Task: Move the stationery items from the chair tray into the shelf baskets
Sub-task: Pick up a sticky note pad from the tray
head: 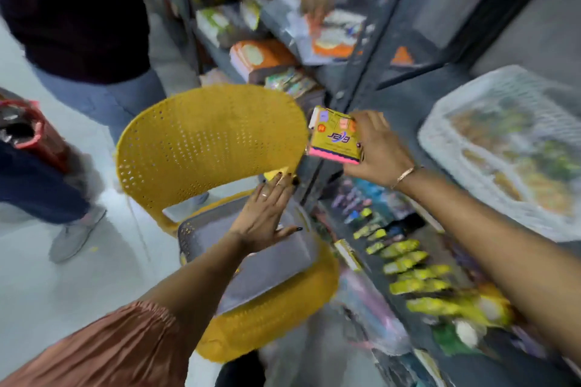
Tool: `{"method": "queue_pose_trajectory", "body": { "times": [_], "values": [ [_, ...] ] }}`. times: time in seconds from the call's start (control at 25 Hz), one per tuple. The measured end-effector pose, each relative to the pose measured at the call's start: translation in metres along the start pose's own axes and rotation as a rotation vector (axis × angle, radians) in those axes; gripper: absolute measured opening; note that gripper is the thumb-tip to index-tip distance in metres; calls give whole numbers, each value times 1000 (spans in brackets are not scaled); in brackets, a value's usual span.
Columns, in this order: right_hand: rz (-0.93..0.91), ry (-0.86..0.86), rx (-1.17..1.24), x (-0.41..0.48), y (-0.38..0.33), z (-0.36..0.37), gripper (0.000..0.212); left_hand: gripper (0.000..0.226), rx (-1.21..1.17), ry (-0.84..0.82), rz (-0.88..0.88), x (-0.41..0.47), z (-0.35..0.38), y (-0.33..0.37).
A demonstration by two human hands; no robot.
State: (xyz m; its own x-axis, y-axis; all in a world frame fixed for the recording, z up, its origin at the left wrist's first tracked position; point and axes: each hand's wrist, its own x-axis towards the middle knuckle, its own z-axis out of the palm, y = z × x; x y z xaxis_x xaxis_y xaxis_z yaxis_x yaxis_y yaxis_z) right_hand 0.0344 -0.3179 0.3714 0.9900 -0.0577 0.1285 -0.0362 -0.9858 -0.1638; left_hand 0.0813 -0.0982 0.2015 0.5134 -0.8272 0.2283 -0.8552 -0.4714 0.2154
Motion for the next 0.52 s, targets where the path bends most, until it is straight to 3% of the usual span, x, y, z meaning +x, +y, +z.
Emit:
{"method": "queue_pose_trajectory", "body": {
  "times": [0.12,0.24,0.52],
  "values": [
    [159,159,-63,-52,37,-92,76,80,-10,127,181,62,-39,67],
    [309,201,-106,-116,78,-154,77,81,-4,194,353,102,-57,144],
    [734,91,-100,-297,170,-210,82,76,50,146,663,128,-51,314]
  ]
}}
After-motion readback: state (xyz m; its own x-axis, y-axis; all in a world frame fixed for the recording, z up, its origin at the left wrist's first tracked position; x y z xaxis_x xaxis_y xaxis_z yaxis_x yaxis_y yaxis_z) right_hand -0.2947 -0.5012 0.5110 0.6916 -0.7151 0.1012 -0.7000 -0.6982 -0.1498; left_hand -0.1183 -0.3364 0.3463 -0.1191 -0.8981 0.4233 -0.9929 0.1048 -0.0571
